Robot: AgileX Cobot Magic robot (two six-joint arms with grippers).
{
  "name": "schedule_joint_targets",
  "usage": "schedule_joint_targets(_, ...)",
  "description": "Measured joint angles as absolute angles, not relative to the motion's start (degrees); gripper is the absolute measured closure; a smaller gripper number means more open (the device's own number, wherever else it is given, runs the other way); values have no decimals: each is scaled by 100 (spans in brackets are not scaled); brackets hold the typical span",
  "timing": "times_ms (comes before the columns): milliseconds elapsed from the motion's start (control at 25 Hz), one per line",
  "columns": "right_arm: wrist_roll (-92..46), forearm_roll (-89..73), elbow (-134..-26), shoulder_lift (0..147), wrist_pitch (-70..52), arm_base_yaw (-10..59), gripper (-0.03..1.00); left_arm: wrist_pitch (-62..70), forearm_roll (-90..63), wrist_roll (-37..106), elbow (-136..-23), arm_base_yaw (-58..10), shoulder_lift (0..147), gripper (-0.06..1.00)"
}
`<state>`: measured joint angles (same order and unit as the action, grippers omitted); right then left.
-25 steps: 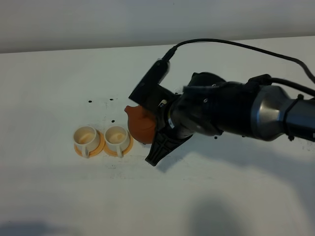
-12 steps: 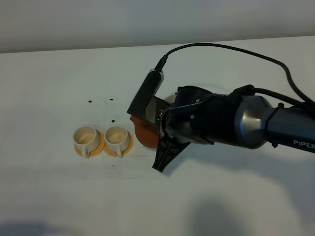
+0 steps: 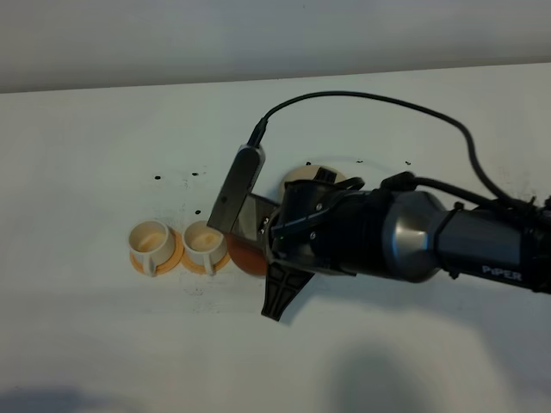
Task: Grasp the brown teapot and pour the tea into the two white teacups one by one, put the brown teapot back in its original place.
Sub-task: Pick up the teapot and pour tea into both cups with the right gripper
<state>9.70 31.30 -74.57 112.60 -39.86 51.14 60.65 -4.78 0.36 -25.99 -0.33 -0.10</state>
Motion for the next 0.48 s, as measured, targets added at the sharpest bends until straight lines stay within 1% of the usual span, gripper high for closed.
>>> schedule_joint_targets(240, 1001, 3315, -7457, 11320, -3990, 5264, 86, 6065, -478, 42, -2599, -33, -10, 50)
schedule_joint_targets(480, 1077, 3503, -7457, 11320, -4004, 5270, 86, 6065, -478, 42, -2599, -33, -10, 50)
